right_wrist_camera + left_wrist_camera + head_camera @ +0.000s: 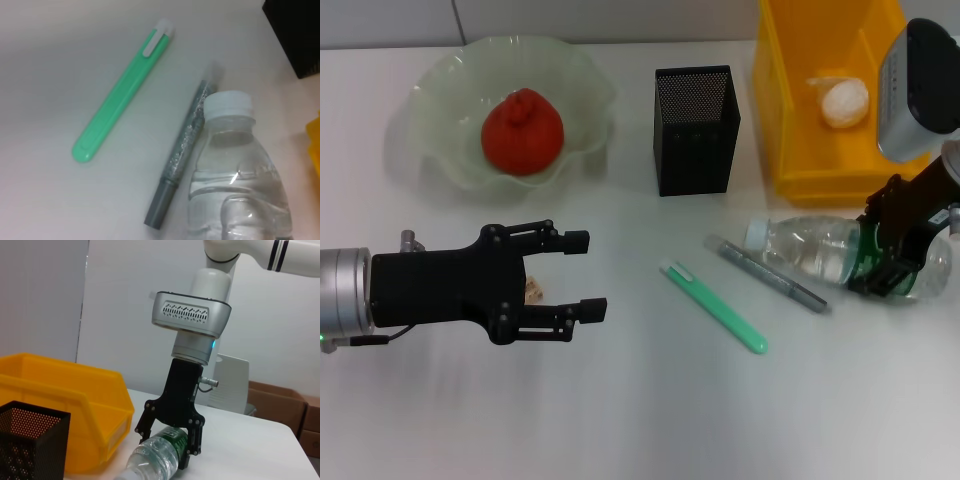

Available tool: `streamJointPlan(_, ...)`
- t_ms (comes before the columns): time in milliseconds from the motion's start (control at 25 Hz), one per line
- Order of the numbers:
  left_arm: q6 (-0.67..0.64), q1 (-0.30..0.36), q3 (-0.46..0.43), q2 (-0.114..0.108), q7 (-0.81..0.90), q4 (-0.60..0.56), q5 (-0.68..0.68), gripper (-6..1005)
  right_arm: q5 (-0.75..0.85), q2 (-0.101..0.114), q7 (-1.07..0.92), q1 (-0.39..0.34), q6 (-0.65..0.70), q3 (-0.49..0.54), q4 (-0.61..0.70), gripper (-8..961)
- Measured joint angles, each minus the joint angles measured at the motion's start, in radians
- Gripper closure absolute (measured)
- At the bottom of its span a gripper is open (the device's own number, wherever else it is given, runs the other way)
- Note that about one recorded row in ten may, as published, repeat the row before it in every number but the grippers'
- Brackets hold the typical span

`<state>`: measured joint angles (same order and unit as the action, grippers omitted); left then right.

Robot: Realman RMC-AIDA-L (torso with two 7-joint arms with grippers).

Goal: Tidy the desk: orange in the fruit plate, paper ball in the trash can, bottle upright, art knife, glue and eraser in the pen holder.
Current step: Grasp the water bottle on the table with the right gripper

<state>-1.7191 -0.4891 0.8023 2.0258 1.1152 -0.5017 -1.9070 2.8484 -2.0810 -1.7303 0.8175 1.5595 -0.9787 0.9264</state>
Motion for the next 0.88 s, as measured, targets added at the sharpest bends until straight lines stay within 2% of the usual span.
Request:
streamJointPlan(440, -0.004, 0.001, 0.003, -0.002, 0.000, 0.000, -0.001, 188, -0.002, -0.001, -0.003, 0.012, -0.018, -0.017, -0.059, 135)
streamJointPlan(880, -0.007, 0.003, 0.003, -0.003, 0.000, 0.000, -0.001, 189, -0.002, -0.001, -0.011, 0.010, -0.025, -0.023, -0.060, 136)
